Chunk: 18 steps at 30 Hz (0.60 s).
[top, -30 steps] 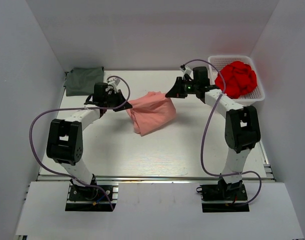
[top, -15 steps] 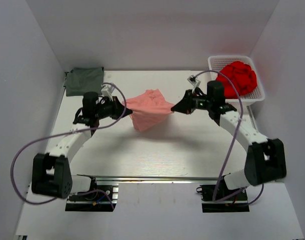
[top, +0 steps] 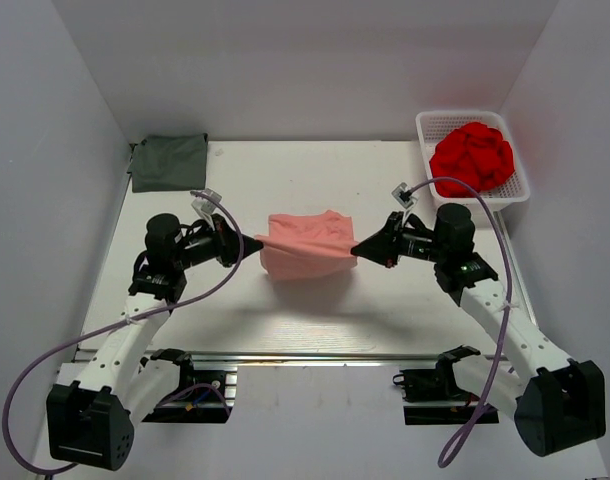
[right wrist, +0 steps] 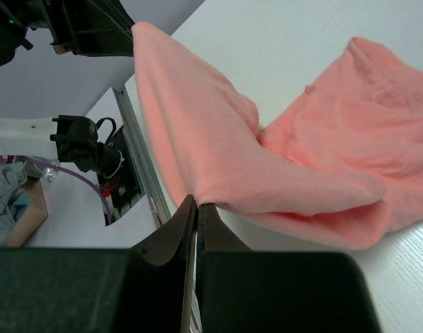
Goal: Fold and stack the t-shirts
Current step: Fold the long partially folded tshirt into a neat square
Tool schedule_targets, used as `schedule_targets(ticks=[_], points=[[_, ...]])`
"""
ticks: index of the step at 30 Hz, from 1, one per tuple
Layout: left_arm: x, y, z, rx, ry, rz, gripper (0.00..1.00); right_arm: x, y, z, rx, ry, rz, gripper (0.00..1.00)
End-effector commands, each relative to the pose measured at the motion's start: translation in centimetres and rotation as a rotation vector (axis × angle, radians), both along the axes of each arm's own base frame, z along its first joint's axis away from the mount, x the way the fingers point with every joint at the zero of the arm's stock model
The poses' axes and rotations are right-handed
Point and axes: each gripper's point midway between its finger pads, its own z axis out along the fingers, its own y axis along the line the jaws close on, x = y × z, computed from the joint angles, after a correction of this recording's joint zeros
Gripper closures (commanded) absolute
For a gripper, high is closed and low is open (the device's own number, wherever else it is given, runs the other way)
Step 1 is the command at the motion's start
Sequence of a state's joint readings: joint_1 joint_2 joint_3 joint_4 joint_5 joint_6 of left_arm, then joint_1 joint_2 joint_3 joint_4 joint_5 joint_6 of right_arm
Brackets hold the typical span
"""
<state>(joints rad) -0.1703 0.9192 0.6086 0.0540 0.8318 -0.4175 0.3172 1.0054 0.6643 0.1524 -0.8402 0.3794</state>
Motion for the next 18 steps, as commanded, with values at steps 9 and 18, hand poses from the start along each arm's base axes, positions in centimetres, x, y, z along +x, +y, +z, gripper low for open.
schedule_targets(ticks=[9, 18], points=[[3.4, -0.1, -0.6, -0.021, 0.011, 0.042, 1.00, 4.0, -0.1, -0.2, -0.002, 0.014, -0.127, 1.00], [8.1, 0.0, -1.6, 0.011, 0.027, 0.068, 1.00, 8.7, -0.3, -0.5, -0.034, 0.054, -0.256, 1.00]])
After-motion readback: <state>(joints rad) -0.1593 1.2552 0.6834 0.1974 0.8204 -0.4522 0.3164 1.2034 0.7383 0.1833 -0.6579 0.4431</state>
